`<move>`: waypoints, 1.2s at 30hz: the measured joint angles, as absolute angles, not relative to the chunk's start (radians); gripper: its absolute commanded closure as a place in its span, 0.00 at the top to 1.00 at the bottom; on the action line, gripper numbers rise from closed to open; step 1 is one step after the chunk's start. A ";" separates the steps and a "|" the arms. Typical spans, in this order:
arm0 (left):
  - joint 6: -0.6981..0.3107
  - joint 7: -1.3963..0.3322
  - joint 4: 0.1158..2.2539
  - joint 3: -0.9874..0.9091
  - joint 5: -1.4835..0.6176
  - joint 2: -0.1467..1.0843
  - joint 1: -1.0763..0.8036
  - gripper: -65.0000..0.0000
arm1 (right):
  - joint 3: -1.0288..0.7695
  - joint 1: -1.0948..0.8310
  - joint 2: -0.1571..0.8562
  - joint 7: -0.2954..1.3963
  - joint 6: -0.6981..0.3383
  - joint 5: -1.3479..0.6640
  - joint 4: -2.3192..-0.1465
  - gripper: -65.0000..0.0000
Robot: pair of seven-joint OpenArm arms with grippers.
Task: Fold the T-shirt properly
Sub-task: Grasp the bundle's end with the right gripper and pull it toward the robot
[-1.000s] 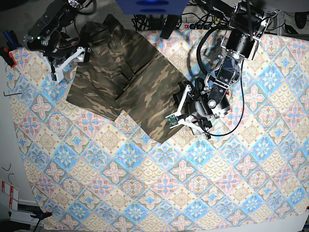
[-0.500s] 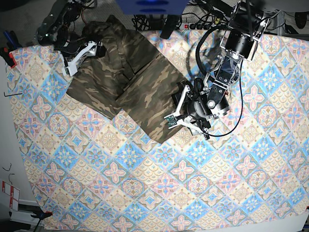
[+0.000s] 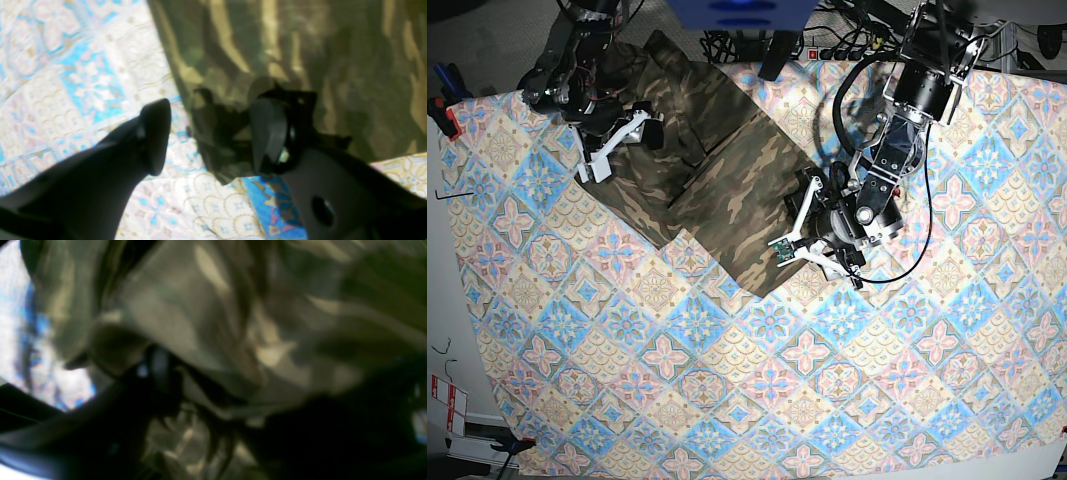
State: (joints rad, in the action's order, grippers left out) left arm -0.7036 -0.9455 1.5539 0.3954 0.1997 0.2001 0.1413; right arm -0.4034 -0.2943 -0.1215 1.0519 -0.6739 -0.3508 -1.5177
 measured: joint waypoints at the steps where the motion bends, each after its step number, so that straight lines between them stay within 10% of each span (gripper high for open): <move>1: -0.704 -0.945 1.554 0.395 0.199 0.200 0.141 0.58 | -0.393 -0.294 -0.117 1.066 -0.674 -0.356 -1.516 0.23; 5: -0.704 -0.936 1.554 0.395 0.193 0.202 0.140 0.58 | -0.369 -0.300 -0.130 1.083 -0.680 -0.359 -1.507 0.00; 36: -0.704 -0.941 1.554 0.211 0.202 0.225 0.045 0.58 | -0.363 0.104 0.096 1.272 -0.695 -0.301 -1.339 0.02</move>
